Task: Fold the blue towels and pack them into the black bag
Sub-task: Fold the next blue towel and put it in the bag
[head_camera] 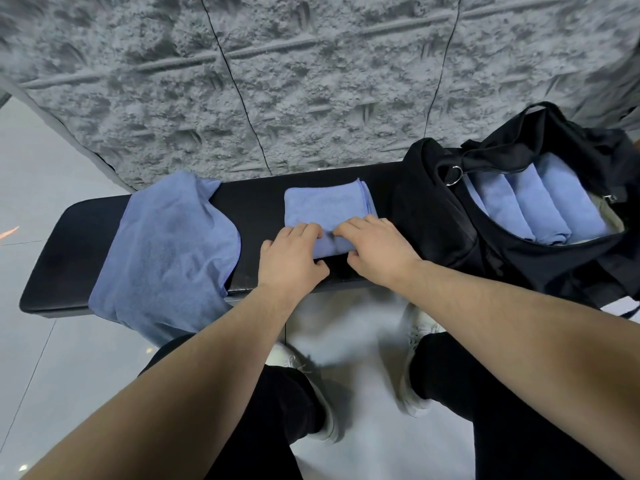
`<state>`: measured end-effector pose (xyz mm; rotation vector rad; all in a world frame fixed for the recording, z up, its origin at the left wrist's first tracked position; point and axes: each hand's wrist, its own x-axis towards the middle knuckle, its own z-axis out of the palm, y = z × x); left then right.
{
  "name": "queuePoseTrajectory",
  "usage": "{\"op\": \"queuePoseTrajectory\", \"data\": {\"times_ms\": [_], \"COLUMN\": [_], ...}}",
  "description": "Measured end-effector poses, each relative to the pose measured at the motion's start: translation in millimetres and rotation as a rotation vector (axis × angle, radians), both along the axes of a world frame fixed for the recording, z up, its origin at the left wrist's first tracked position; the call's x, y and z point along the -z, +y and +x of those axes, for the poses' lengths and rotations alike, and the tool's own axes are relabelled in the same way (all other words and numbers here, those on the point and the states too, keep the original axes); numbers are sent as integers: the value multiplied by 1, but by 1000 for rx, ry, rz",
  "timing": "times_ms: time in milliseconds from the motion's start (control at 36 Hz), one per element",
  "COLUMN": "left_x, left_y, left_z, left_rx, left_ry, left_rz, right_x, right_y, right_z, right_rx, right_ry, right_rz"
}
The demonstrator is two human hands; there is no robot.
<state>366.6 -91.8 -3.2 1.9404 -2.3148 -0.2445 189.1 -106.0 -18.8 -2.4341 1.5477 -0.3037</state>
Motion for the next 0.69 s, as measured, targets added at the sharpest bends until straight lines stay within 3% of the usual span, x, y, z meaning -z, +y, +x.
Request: {"op": "queuePoseTrajectory", "data": {"times_ms": [306,694], "left_x": [-6,-5], "left_y": [5,2], "left_z": [-6,-8], "left_rx": [35,-58], "left_ry": [-66,87], "left_rz": [24,137], "right_x": [-12,-17], "right_y": [10,13], "right_z": [-5,-5], "right_rx": [16,8], "right_ry": [-3,59], "right_rz": [156,157]}}
